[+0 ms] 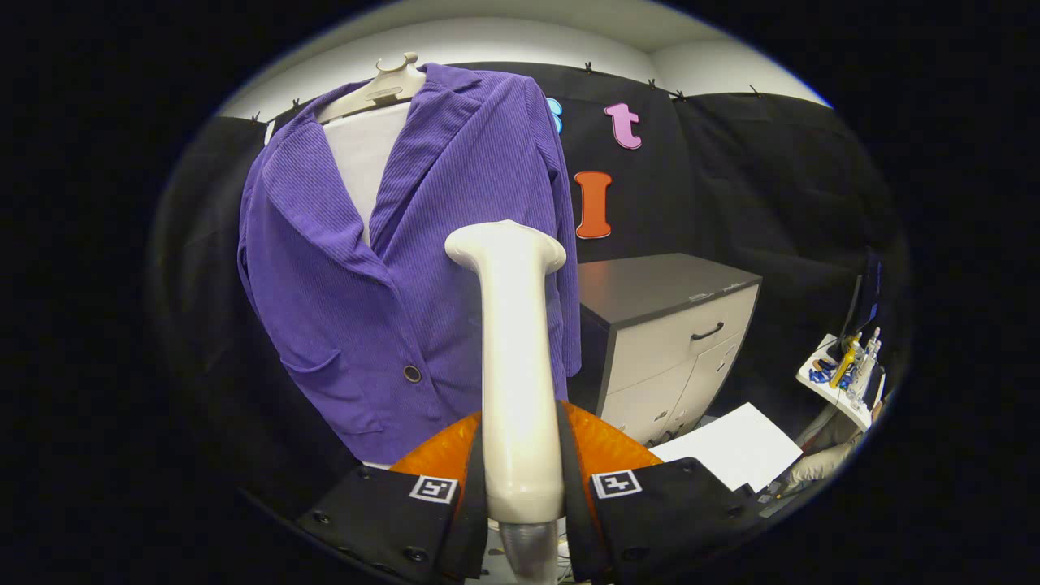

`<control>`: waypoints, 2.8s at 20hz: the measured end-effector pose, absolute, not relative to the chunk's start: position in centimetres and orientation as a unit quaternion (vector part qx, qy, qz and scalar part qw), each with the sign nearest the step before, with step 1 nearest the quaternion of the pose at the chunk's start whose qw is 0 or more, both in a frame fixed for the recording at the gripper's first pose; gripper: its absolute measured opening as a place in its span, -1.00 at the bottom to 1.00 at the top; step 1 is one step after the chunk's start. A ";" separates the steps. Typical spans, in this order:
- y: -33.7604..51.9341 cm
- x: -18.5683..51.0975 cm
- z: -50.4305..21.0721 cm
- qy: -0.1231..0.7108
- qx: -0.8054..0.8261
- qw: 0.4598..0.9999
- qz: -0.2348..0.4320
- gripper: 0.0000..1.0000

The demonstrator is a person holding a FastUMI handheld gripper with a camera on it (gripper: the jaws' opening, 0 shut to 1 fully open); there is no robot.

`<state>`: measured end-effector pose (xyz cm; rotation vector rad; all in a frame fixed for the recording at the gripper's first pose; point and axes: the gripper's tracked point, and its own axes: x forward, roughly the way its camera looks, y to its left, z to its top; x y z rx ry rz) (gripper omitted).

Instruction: Iron the clothes twice with a garment steamer, once on the left side and once on the right side.

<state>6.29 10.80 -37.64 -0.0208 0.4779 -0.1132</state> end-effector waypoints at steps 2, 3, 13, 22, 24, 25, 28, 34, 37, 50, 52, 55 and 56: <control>10.8 5.8 -39.0 0.251 -0.009 0.966 -0.058 -0.07; 10.8 5.5 -39.7 0.256 -0.010 0.965 -0.059 -0.07; 9.6 3.0 -45.2 0.308 -0.015 0.949 -0.070 -0.07; 8.3 -0.3 -51.5 0.366 -0.008 0.927 -0.081 -0.06; 8.1 -0.9 -52.7 0.375 -0.007 0.923 -0.082 -0.07; 8.1 -1.1 -53.0 0.378 -0.007 0.922 -0.082 -0.07; 8.3 -1.6 -53.1 0.384 -0.004 0.919 -0.084 -0.06; 7.8 -0.6 -46.5 0.342 0.013 0.935 -0.093 -0.07; 7.7 0.4 -41.5 0.304 0.022 0.947 -0.100 -0.07; 12.8 3.0 -25.5 0.166 0.020 0.983 -0.072 -0.07; 14.0 3.2 -24.4 0.155 0.014 0.986 -0.063 -0.07; 16.5 4.0 -23.2 0.140 0.004 0.989 -0.046 -0.07; 17.3 4.3 -22.7 0.135 0.001 0.990 -0.039 -0.07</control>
